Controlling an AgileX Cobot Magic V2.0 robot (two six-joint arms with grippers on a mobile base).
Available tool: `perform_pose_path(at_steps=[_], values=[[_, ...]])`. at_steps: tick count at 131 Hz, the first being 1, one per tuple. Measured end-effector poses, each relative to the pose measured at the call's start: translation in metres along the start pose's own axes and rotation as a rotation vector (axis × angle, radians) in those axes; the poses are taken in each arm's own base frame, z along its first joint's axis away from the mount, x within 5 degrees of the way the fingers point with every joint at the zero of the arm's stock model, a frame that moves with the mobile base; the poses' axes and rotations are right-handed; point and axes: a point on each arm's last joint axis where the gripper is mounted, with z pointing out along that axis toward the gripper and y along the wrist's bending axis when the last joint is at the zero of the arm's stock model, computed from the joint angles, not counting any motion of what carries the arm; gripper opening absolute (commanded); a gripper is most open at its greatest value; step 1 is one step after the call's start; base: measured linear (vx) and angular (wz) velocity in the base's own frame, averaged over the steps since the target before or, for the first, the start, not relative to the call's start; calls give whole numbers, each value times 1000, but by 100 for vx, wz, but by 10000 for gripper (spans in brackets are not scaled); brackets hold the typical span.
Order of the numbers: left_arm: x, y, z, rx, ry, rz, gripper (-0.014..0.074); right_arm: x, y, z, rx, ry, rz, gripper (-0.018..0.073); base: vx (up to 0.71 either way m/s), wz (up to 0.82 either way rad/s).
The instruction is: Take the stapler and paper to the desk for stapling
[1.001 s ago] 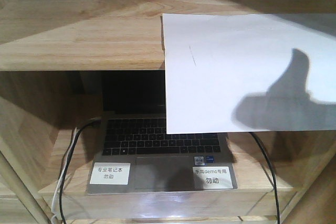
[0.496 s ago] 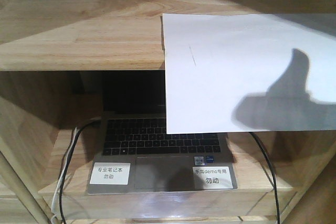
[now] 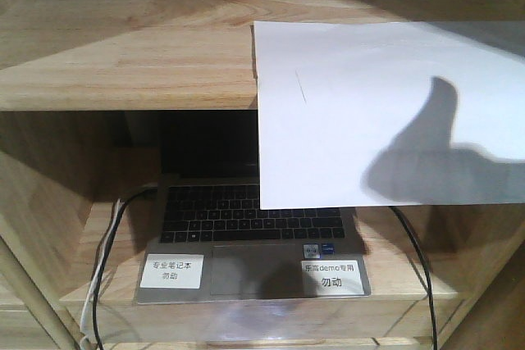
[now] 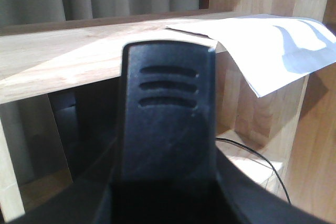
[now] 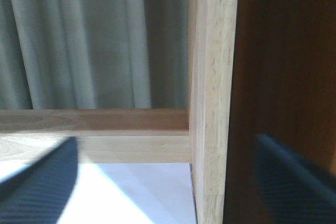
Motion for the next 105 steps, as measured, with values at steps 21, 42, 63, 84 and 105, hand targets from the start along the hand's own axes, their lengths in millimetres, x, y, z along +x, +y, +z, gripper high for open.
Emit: perform_pose_path(at_steps=[21, 42, 63, 84, 105], values=[[0, 0, 0, 0, 0, 0, -6, 0, 0, 0, 0, -3, 21, 706, 0, 0], [0, 0, 0, 0, 0, 0, -6, -6, 1, 0, -17, -69, 257, 696, 0, 0], [0, 0, 0, 0, 0, 0, -6, -15, 0, -1, -61, -163, 677, 687, 0, 0], [0, 0, 0, 0, 0, 0, -6, -22, -3, -3, -97, -245, 1034, 678, 0, 0], [0, 0, 0, 0, 0, 0, -6, -20, -3, -2, -217, -349, 1254, 662, 0, 0]])
